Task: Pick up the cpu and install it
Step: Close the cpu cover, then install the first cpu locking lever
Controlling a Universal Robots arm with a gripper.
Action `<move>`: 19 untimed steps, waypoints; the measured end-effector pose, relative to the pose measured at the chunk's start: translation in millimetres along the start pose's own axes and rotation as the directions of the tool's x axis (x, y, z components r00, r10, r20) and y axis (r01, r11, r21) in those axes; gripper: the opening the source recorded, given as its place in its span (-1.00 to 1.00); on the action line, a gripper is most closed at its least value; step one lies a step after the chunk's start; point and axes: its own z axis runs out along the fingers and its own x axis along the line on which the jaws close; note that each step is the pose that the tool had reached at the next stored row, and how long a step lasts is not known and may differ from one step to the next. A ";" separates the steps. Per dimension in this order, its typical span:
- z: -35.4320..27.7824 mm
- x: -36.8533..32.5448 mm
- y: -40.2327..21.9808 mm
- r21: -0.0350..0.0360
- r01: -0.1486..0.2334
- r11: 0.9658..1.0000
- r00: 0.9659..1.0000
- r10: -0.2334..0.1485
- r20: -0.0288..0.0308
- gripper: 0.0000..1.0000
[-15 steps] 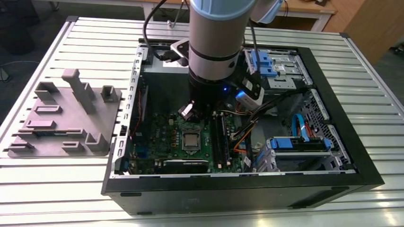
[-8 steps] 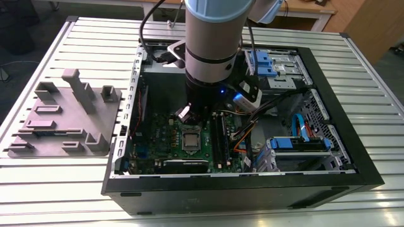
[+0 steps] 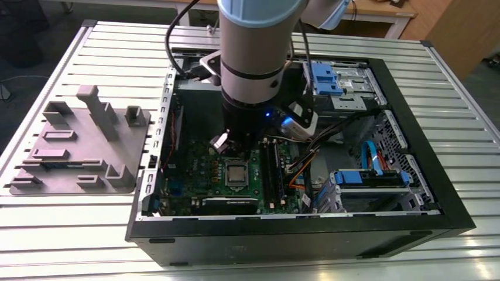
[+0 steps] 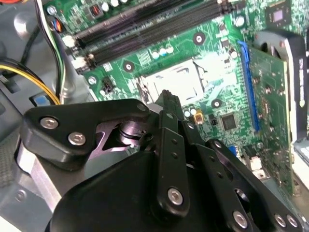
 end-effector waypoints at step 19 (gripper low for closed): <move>-0.3 8.5 -3.7 0.000 0.000 1.000 1.000 0.000 0.000 -0.80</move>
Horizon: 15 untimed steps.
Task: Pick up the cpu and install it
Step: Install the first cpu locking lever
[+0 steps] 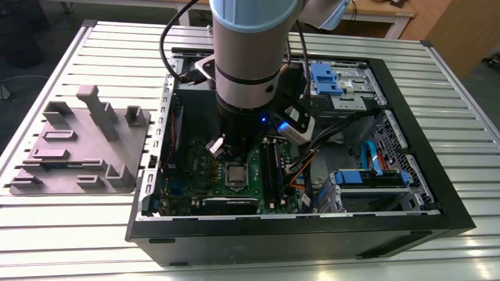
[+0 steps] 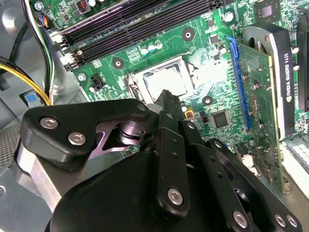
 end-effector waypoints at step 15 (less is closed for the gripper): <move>-25.5 -1.0 0.4 -0.001 0.000 1.000 1.000 0.000 0.001 -0.80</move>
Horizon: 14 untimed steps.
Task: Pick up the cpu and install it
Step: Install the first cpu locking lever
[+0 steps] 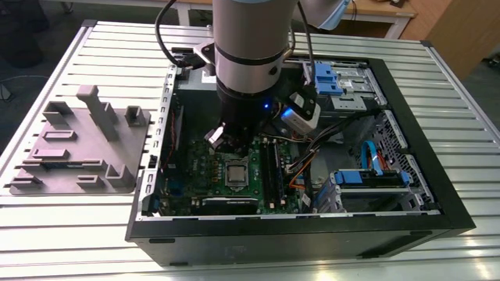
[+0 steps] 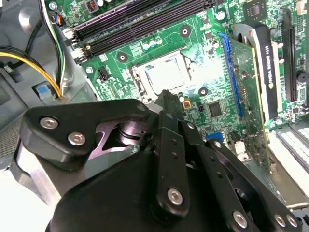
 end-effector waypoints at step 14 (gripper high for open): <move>0.5 -13.3 8.2 0.000 0.000 1.000 1.000 0.000 0.003 -0.80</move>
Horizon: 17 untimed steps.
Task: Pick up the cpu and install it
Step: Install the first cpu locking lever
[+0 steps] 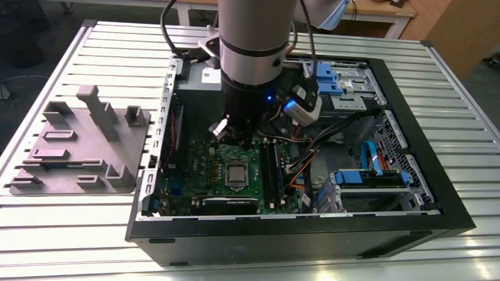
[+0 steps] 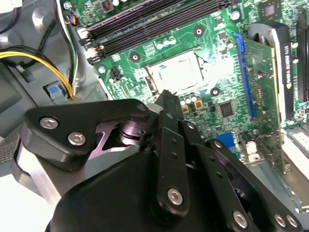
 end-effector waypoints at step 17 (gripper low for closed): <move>10.5 -18.0 1.3 0.000 0.000 1.000 1.000 0.000 0.001 -0.80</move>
